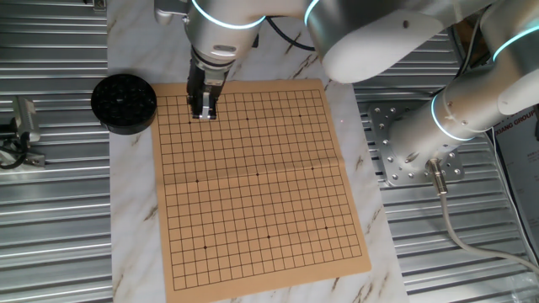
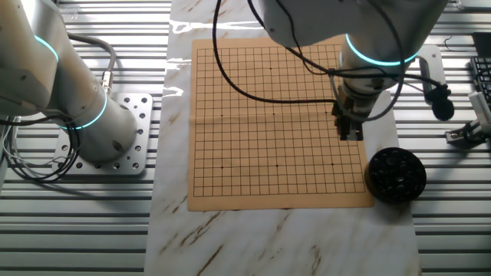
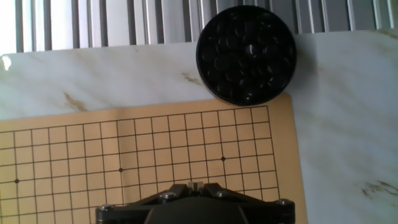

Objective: Play the first move as black on the 3-4 point in the upper right corner of the Go board

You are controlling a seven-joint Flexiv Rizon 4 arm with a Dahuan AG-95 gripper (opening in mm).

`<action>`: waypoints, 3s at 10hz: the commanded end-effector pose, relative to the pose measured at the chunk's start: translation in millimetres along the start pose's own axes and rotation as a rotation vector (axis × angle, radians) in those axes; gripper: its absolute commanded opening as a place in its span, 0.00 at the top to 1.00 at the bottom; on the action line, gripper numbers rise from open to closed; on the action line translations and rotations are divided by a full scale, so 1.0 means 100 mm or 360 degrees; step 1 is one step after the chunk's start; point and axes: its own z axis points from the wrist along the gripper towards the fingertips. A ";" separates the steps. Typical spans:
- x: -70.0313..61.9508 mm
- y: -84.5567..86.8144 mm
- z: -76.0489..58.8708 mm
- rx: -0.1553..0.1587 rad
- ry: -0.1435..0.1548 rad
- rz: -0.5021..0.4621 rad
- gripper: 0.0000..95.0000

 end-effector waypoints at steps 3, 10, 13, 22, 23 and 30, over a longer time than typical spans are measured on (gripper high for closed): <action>-0.01 -0.03 0.01 0.0002 0.0016 0.0014 1.00; -0.01 -0.04 0.01 -0.0012 0.0048 0.0010 1.00; -0.01 -0.04 0.01 -0.0016 0.0041 -0.0044 1.00; -0.01 -0.04 0.01 -0.0010 0.0048 0.0105 1.00; -0.01 -0.04 0.01 -0.0013 0.0047 0.0115 1.00; -0.01 -0.04 0.01 -0.0004 0.0034 0.0124 1.00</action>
